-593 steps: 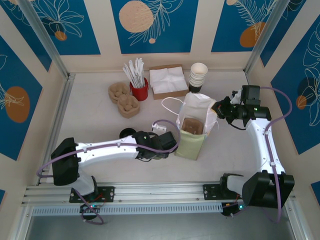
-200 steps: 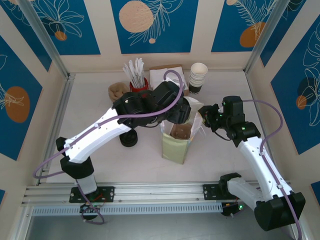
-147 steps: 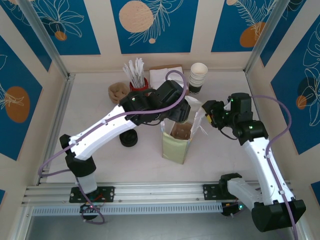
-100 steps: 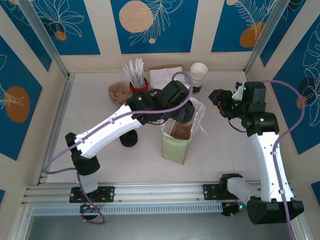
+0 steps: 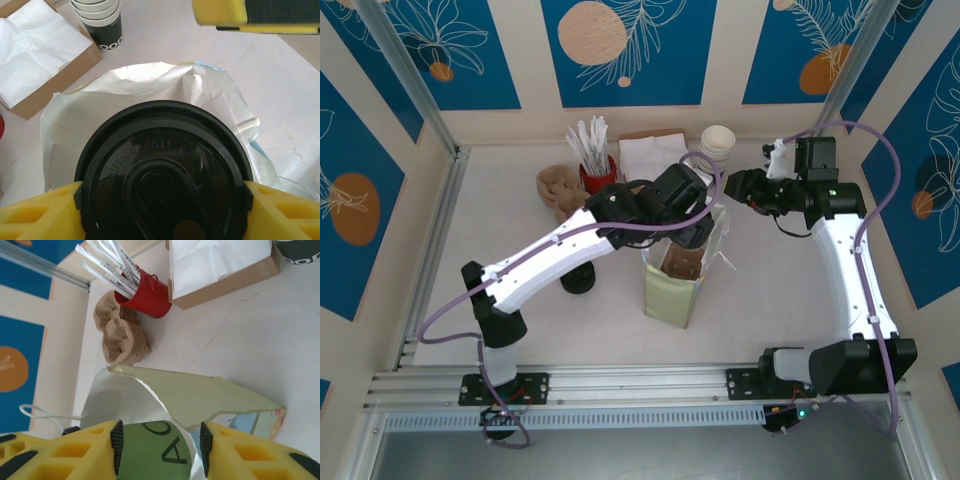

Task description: Pack the takeout coffee

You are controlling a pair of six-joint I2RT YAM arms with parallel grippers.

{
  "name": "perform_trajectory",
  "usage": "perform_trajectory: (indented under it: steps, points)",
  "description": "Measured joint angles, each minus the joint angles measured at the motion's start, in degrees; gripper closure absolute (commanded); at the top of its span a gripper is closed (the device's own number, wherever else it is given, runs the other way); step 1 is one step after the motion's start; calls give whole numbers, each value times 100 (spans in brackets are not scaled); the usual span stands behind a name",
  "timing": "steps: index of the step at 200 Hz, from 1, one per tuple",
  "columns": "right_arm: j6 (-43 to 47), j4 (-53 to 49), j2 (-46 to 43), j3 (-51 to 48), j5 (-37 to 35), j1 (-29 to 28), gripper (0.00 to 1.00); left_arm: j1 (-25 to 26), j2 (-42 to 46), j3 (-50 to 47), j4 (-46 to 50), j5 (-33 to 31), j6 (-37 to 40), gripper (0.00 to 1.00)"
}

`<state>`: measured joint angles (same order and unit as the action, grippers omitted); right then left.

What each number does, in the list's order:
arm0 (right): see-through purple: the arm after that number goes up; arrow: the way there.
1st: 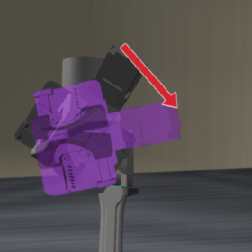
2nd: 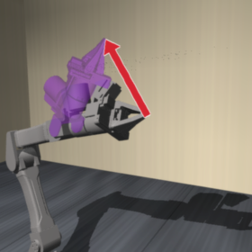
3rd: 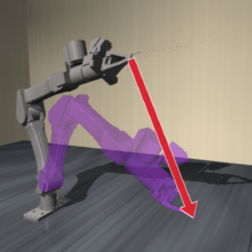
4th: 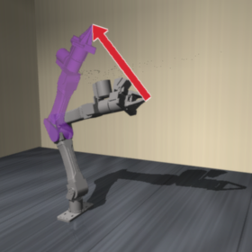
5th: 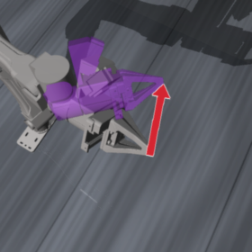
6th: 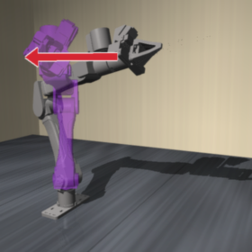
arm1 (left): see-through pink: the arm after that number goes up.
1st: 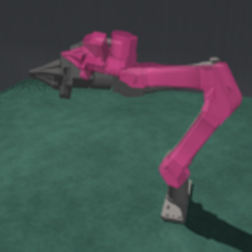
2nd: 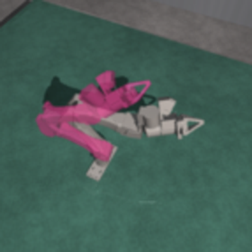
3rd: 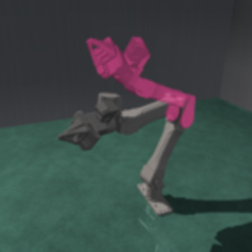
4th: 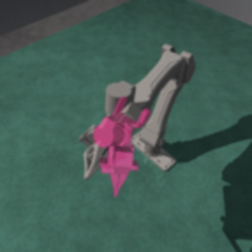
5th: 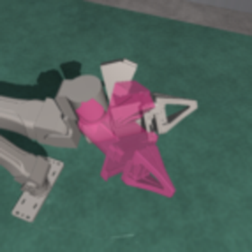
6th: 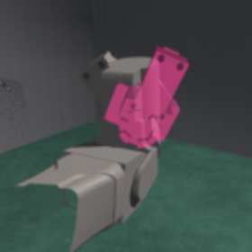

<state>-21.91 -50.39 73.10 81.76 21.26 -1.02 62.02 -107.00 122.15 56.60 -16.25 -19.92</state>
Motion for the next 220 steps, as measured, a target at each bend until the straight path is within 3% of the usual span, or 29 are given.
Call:
perform_trajectory:
  steps: [82, 173, 220]
  points:
    - [2345, 144, 11, -105, -42, -597, 47, -190, 79, -1137, -356, 188, 146, 29]
    - [3766, -387, 1185, 791, 109, -852, 45, -229, 323, -1143, -501, 415, 146, 28]
    - [4151, -647, 1609, 901, 192, -949, 53, -251, 323, -1143, -498, 428, 142, 28]
